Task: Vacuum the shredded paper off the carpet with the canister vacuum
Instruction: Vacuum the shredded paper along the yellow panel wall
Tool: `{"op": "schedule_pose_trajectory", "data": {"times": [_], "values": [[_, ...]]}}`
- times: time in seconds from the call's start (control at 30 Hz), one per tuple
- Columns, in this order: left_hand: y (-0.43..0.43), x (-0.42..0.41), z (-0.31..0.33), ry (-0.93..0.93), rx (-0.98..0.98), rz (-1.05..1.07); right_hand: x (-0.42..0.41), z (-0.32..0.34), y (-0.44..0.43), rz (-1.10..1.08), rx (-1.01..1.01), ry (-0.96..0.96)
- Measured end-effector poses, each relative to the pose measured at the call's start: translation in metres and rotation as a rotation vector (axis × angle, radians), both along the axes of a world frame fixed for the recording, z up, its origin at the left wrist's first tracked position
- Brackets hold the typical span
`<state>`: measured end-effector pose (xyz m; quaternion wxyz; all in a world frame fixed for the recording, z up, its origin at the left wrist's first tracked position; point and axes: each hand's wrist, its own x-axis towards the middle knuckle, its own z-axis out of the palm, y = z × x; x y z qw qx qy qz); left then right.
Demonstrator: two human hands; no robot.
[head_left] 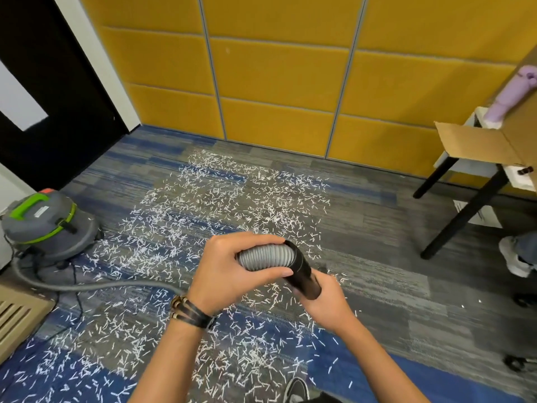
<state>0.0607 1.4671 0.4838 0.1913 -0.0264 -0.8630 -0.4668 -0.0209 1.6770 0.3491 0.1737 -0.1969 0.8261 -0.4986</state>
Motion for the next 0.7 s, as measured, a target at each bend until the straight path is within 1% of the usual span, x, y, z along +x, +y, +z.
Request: {"op": "schedule_pose_trajectory", "data": {"times": [0.17, 0.27, 0.33, 0.4, 0.5, 0.6, 0.7], "values": [[-0.006, 0.012, 0.004, 0.044, -0.056, 0.021, 0.009, 0.009, -0.008, -0.069, -0.049, 0.097], [-0.016, 0.017, -0.001, -0.038, -0.092, -0.013, 0.014, 0.009, -0.017, -0.072, -0.067, 0.118], [-0.021, 0.020, -0.008, -0.081, -0.101, -0.025, 0.018, 0.003, -0.022, -0.055, -0.026, 0.094], [-0.025, 0.025, -0.016, -0.100, -0.083, -0.034, 0.024, -0.003, -0.026, -0.044, 0.011, 0.050], [-0.034, 0.034, -0.020, -0.115, -0.027, -0.067, 0.040, -0.011, -0.032, -0.061, 0.020, 0.043], [-0.044, 0.041, -0.020, -0.096, 0.012, -0.112, 0.055, -0.016, -0.035, -0.081, 0.017, 0.039], [-0.046, 0.048, -0.020, -0.069, 0.020, -0.088, 0.057, -0.013, -0.037, -0.090, 0.043, 0.042]]}}
